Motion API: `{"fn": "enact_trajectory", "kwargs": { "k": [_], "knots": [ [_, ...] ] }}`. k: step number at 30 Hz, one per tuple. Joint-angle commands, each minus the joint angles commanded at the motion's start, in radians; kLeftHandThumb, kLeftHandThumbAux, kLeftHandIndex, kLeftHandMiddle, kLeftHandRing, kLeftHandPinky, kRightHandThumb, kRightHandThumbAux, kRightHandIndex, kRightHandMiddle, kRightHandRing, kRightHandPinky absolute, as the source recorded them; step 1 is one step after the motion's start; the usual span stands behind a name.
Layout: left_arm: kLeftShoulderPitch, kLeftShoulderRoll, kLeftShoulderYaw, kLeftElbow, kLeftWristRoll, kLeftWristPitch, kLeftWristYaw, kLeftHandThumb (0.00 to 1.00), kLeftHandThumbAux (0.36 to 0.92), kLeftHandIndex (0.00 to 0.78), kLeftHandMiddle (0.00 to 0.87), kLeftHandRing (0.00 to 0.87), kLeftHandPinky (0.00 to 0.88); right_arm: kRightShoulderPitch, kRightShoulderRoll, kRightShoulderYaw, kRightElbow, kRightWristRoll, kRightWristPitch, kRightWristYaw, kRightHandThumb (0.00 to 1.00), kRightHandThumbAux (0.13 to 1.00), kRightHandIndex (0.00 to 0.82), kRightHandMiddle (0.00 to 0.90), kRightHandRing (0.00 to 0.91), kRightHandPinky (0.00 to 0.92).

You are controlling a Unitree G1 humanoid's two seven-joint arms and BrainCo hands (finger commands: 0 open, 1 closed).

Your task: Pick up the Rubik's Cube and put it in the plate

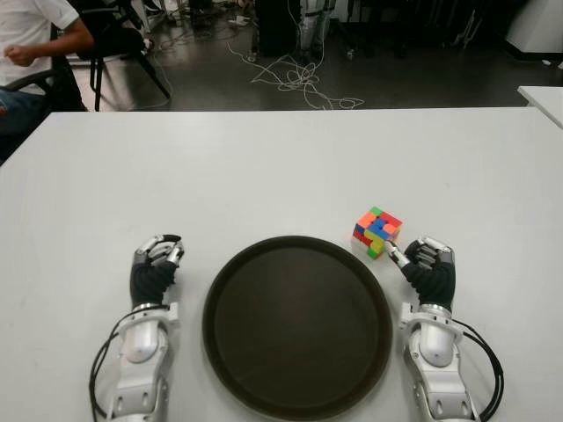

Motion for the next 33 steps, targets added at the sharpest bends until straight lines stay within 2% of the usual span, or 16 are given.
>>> {"fn": "enact_trajectory", "kwargs": {
  "k": [33],
  "knots": [
    [0.006, -0.006, -0.003, -0.001, -0.004, -0.011, 0.006, 0.712, 0.705, 0.444, 0.792, 0.824, 0.824, 0.004, 0.002, -0.004, -0.008, 0.0, 0.01, 0.005, 0.19, 0.845, 0.708, 0.809, 0.836, 0.838]
  ]
}}
